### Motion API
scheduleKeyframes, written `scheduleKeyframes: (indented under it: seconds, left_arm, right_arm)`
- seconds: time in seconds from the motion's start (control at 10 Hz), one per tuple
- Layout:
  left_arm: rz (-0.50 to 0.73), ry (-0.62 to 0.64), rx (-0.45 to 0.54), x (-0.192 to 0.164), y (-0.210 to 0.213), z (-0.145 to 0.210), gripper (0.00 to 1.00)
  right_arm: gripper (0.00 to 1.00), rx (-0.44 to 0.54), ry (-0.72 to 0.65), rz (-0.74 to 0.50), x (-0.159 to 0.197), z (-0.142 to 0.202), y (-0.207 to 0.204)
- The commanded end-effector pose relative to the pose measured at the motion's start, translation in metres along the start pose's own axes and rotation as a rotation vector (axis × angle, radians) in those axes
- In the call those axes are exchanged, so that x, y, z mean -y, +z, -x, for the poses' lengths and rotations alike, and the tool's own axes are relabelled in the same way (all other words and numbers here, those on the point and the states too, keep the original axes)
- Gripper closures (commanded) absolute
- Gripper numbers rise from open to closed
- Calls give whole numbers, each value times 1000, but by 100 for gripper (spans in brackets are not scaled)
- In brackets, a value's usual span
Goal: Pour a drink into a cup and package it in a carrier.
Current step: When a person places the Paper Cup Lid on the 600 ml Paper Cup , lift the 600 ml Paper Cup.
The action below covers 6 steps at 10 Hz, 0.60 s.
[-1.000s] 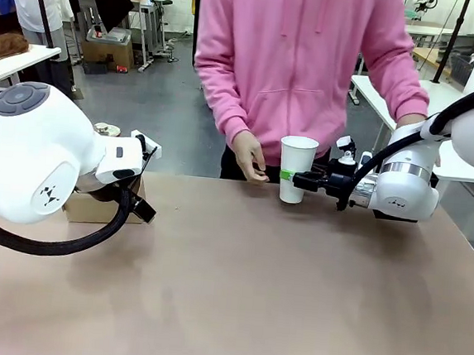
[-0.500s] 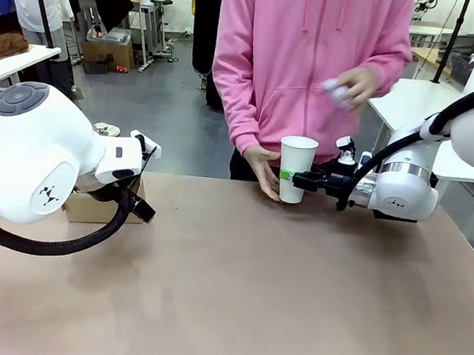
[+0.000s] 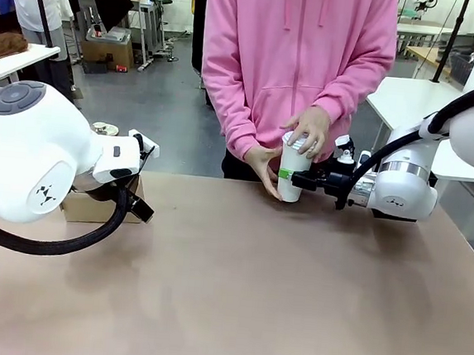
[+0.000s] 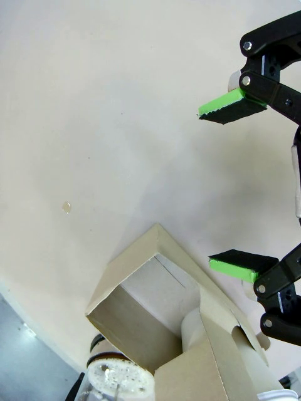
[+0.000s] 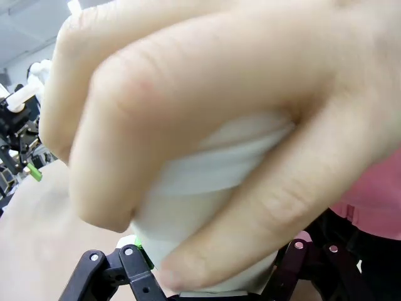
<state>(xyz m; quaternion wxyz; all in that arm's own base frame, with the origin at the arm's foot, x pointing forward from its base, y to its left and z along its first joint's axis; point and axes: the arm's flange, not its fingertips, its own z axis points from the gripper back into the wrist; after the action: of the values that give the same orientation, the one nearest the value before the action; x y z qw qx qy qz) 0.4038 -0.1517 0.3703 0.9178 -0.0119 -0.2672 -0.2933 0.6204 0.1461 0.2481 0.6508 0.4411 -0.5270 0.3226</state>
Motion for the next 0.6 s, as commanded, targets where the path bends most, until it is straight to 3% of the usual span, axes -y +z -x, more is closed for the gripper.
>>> scheduleKeyframes:
  seconds: [0.0,0.5]
  left_arm:
    - [2,1,1,0,0,0,0]
    - [2,1,1,0,0,0,0]
  right_arm:
    - [19,7,2,1,-1,-3,-2]
    - [19,7,2,1,-1,-3,-2]
